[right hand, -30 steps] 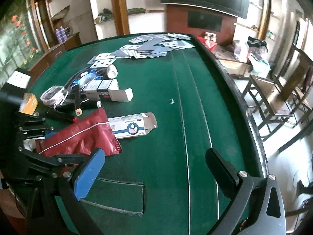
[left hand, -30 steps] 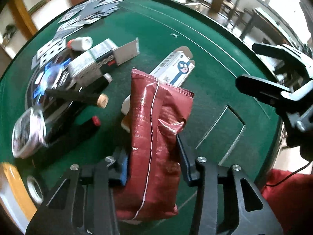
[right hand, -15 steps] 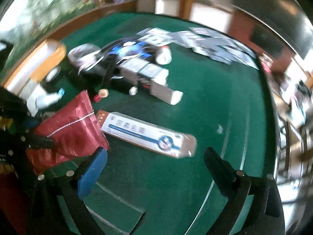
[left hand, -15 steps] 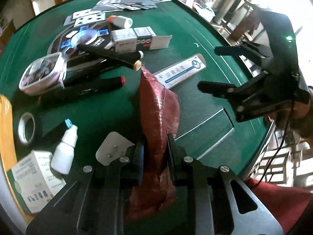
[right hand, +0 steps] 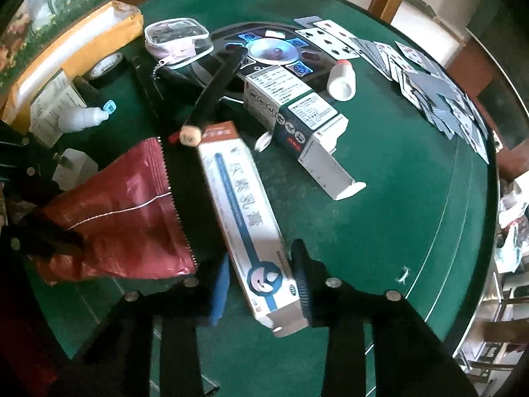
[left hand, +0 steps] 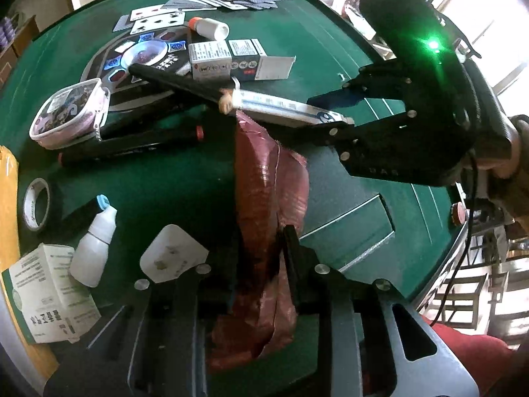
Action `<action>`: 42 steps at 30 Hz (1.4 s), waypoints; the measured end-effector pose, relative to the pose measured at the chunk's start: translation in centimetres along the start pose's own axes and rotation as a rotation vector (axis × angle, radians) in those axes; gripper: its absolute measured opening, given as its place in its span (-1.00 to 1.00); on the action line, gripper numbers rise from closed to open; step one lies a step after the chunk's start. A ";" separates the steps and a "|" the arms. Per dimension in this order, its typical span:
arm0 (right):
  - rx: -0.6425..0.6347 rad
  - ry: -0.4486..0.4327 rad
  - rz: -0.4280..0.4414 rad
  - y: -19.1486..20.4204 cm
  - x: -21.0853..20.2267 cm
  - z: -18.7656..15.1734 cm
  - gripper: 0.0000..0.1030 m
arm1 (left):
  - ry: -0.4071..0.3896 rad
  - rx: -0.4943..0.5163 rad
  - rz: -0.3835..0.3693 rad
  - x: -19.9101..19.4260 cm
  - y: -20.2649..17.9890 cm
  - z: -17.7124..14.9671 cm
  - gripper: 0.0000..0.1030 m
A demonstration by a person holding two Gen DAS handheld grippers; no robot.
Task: Organize objects
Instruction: 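Lift the red bag with the left tool while the right tool grasps the white-blue box, then carry the red bag and white-blue box with both tools over the cardboard box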
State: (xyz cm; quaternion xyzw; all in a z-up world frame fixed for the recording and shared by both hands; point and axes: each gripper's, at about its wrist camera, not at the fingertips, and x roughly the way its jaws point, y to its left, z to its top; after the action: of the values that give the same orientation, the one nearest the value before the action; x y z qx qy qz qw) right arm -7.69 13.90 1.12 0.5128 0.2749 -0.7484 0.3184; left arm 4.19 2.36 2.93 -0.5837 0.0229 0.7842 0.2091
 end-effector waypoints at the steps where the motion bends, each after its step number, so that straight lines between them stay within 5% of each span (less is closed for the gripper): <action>1: 0.011 0.002 -0.001 0.1 0.0 -0.1 -0.44 | 0.003 0.000 -0.003 0.1 -0.2 0.0 -0.54; 5: 0.132 0.003 0.031 -0.4 -0.7 -1.4 -0.65 | 0.028 0.006 -0.021 0.6 -1.0 0.1 -0.44; 9: 0.233 0.005 0.045 -0.1 -1.7 -3.5 -0.72 | 0.057 0.046 -0.015 1.5 -2.3 -0.1 -0.05; 14: 0.363 -0.005 0.035 0.1 -2.4 -5.7 -0.75 | 0.098 0.143 0.089 3.2 -4.5 -0.2 0.19; 21: 0.472 -0.024 0.041 0.1 -3.1 -7.3 -0.75 | 0.078 0.228 0.184 3.9 -5.5 -0.7 0.03; 30: 0.473 -0.060 0.002 0.6 -4.1 -6.8 -0.85 | 0.038 0.078 0.074 1.8 -2.3 -0.7 -0.20; 42: 0.463 -0.095 -0.028 1.0 -5.6 -5.9 -0.85 | -0.032 -0.094 -0.029 -3.2 0.5 -2.7 -0.20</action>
State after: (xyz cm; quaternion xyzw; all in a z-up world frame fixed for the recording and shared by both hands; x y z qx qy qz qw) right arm -1.91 18.69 4.36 0.5327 0.0875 -0.8190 0.1944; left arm 7.18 0.19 4.97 -0.5804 -0.0260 0.7907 0.1930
